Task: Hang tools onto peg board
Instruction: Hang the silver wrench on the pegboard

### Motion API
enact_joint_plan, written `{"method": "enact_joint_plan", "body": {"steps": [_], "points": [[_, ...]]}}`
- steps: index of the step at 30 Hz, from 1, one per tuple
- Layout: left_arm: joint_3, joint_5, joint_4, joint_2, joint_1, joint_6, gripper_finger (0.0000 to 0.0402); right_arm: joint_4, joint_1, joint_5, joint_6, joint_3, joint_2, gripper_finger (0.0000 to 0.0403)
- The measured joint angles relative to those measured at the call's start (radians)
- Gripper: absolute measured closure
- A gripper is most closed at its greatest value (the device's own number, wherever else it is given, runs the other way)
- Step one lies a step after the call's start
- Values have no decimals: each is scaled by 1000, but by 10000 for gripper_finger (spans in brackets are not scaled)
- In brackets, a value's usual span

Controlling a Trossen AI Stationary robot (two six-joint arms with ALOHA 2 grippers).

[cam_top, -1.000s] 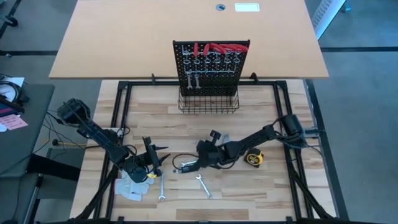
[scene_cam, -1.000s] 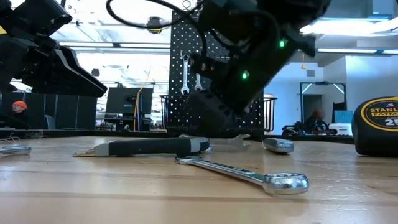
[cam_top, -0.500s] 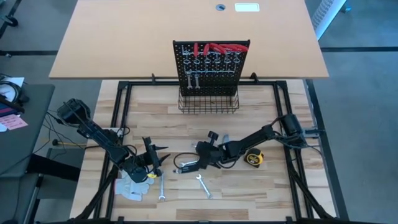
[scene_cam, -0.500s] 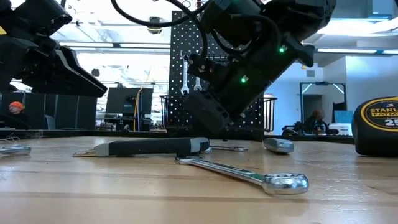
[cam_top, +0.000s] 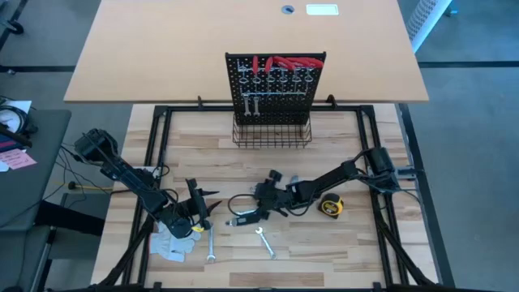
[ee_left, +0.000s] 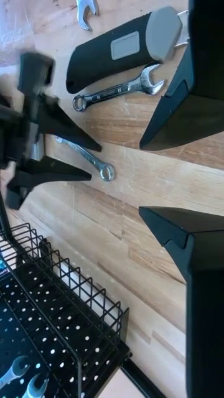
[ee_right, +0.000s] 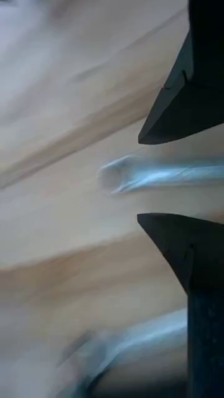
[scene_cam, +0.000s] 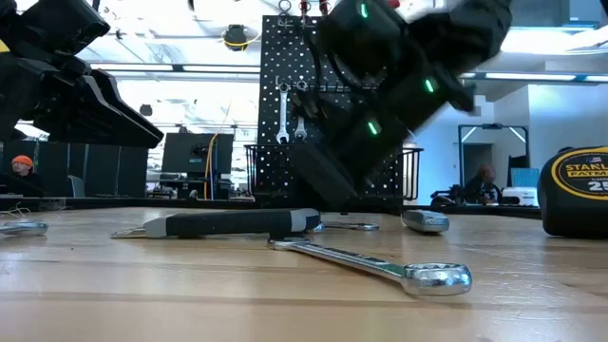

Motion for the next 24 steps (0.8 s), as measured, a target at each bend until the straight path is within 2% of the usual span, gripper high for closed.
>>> {"method": "enact_joint_plan", "body": {"steps": [4,7,13,17,22,24], "points": [[0,0,0,0,0,0,249,61,-29,-27,42,-21,28,197],[0,0,0,0,0,0,249,58,-52,-94,51,-17,54,220],[0,-1,3,0,0,10,249,78,-75,-183,42,-13,102,316],[0,-2,6,0,1,11,249,100,-79,-197,30,-14,102,370],[0,-2,7,0,22,11,249,178,-71,-204,-24,-21,82,371],[0,-2,7,0,30,11,249,188,-62,-175,-48,-22,57,371]]}}
